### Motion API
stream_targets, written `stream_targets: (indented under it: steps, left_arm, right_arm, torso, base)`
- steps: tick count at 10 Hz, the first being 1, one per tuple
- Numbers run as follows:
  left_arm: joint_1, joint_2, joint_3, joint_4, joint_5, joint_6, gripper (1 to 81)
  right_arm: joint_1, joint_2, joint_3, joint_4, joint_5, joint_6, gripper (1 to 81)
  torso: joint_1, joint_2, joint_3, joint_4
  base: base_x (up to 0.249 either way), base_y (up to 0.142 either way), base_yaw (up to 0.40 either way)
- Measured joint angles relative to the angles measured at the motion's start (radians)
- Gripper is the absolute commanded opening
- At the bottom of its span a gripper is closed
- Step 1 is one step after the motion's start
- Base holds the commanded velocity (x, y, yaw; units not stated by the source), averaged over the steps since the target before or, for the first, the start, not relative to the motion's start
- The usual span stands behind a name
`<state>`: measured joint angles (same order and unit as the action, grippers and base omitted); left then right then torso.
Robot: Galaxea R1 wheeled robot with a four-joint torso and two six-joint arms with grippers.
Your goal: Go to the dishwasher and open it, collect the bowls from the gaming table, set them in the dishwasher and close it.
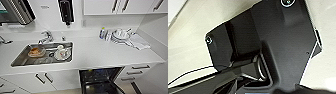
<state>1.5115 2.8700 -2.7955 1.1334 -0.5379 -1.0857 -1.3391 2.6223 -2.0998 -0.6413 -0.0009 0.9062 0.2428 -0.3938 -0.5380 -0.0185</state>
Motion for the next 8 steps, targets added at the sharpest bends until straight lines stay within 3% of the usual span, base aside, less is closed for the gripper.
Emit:
stream_targets:
  steps: [8]
  left_arm:
    - [0.011, 0.001, 0.0, 0.003, 0.016, 0.001, 81.1]
  right_arm:
    - [-0.05, 0.052, -0.131, -0.015, 0.001, -0.001, 81.1]
  torso:
    - [0.174, -0.279, 0.002, 0.0]
  base:
    - [0.0, 0.0, 0.0]
